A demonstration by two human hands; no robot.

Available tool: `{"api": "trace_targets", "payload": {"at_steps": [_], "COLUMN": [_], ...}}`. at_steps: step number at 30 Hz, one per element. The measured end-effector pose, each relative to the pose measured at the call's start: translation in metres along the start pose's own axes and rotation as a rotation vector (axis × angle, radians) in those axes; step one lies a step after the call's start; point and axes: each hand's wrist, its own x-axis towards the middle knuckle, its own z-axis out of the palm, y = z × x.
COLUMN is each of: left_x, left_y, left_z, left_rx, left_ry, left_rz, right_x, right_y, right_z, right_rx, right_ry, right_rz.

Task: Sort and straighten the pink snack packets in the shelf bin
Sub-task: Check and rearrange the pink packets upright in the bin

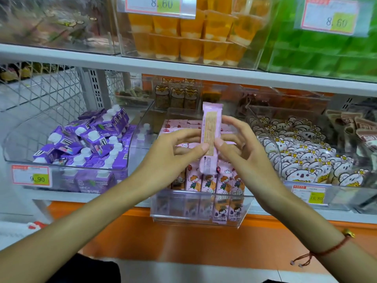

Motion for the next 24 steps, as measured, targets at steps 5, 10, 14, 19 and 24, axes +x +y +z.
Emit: {"api": "trace_targets", "payload": {"at_steps": [5, 10, 14, 19, 24], "left_x": [-0.001, -0.001, -0.001, -0.001, -0.003], "left_y": [-0.007, -0.011, -0.012, -0.006, -0.004], "left_z": [-0.007, -0.005, -0.003, 0.004, 0.009], "left_rx": [0.097, 0.061, 0.048, -0.175, -0.335], "left_ry": [-0.036, -0.037, -0.020, 0.172, 0.216], "left_rz": [0.162, 0.158, 0.118, 0.004, -0.130], "right_x": [-0.003, -0.004, -0.004, -0.005, -0.005], "right_y": [-0.002, -0.002, -0.003, 0.001, 0.001], "right_z": [-0.004, -0.003, -0.003, 0.001, 0.006], "right_rx": [0.001, -0.018, -0.043, -0.479, -0.417], "right_ry": [-0.048, -0.057, -0.040, 0.012, 0.055], "right_rz": [-0.126, -0.189, -0.198, -0.267, -0.334]}}
